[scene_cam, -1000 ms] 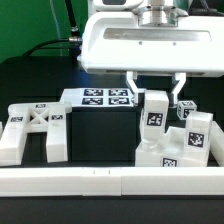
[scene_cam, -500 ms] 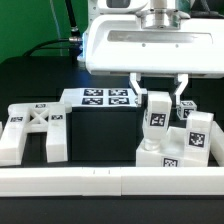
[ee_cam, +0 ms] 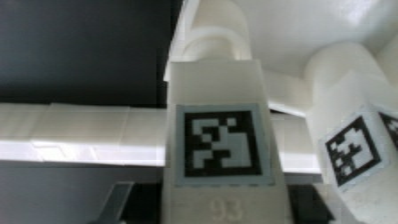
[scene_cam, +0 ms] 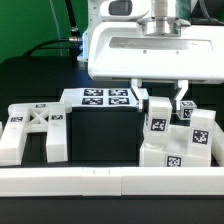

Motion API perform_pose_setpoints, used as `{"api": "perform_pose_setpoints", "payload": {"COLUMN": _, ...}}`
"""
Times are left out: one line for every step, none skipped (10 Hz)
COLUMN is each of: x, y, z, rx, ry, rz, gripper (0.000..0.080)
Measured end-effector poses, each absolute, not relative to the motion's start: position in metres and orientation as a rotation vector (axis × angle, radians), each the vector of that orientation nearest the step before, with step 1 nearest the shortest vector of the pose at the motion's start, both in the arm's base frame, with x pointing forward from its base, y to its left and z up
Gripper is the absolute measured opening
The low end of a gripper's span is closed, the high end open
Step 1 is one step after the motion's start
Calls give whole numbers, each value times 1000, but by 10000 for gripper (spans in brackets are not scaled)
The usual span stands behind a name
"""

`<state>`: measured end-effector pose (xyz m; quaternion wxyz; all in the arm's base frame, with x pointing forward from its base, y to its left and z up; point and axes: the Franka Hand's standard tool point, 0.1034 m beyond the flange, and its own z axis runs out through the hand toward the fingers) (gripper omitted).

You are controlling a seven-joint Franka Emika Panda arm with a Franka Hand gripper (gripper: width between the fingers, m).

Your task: Assemble chair

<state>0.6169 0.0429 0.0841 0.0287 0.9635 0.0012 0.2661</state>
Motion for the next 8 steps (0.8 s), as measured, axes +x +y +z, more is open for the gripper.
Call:
{"api": "perform_pose_setpoints", "payload": {"x": 619, "y": 44, "z": 84, "rx": 2956, "ry": 12, "rz": 867, "gripper": 291}}
{"api": "perform_pose_setpoints", "payload": {"x": 621, "y": 44, "z": 84, "rx": 2943, "ry": 17, "rz": 902, "gripper": 291}}
{"api": "perform_pose_setpoints", "payload": {"x": 623, "y": 44, "z": 84, "rx": 2928, "ry": 22, "rz": 938, "gripper": 291}}
{"api": "perform_pose_setpoints", "payload": {"x": 624, "y": 44, "z": 83, "rx": 2923, "ry": 24, "rz": 950, "gripper": 291}}
{"api": "perform_pose_setpoints", "payload": {"x": 624, "y": 44, "z": 83, "rx": 2923, "ry": 26, "rz": 950, "gripper": 291}}
{"api": "perform_pose_setpoints", "payload": {"x": 625, "y": 45, "z": 83, "rx": 2923, "ry": 31, "rz": 947, "gripper": 291}}
{"api": "perform_pose_setpoints", "payload": {"x": 625, "y": 45, "z": 84, "rx": 2924, "ry": 37, "rz": 942, "gripper": 291}}
{"api": "perform_pose_setpoints", "payload": {"x": 626, "y": 45, "z": 83, "rx": 2923, "ry": 43, "rz": 940, "gripper": 291}}
